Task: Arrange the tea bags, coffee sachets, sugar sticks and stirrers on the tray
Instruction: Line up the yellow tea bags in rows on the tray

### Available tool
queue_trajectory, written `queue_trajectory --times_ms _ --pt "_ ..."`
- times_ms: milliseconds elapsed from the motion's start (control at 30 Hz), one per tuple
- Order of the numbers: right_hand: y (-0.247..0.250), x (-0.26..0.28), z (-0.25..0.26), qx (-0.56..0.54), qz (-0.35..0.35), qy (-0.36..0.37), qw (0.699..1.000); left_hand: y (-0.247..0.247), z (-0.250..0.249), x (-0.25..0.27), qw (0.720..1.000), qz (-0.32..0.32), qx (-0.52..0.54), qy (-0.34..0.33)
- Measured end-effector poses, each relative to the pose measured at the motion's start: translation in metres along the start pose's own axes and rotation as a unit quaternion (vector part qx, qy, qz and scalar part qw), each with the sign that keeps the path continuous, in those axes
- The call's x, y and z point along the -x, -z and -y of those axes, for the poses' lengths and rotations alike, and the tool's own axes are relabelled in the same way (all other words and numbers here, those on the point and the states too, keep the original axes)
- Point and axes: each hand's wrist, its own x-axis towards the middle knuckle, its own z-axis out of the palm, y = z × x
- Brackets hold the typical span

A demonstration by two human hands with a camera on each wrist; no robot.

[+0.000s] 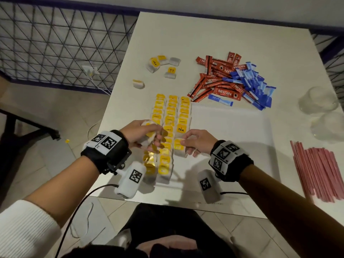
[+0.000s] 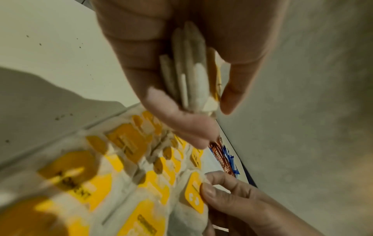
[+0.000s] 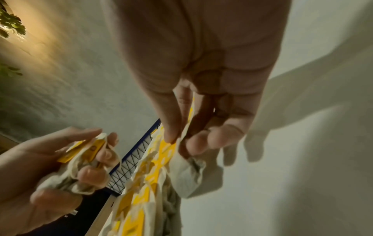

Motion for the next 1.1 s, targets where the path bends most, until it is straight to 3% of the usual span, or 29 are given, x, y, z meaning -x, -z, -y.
queue_trajectory --times_ms 300,533,1100 --pt "0.004 -0.01 0.006 0.052 -0.116 0.008 0.992 0.016 -0.005 -0.008 0.999 0.015 -0.044 0.003" --pt "-0.002 -0.015 0.011 0.026 -0.138 -0.018 0.99 0.019 -0.008 -0.014 0.996 0.046 -0.075 0.01" --pt "-0.004 -0.022 0.01 0.123 -0.177 0.001 0.976 0.023 -0.007 -0.023 0.992 0.075 -0.104 0.016"
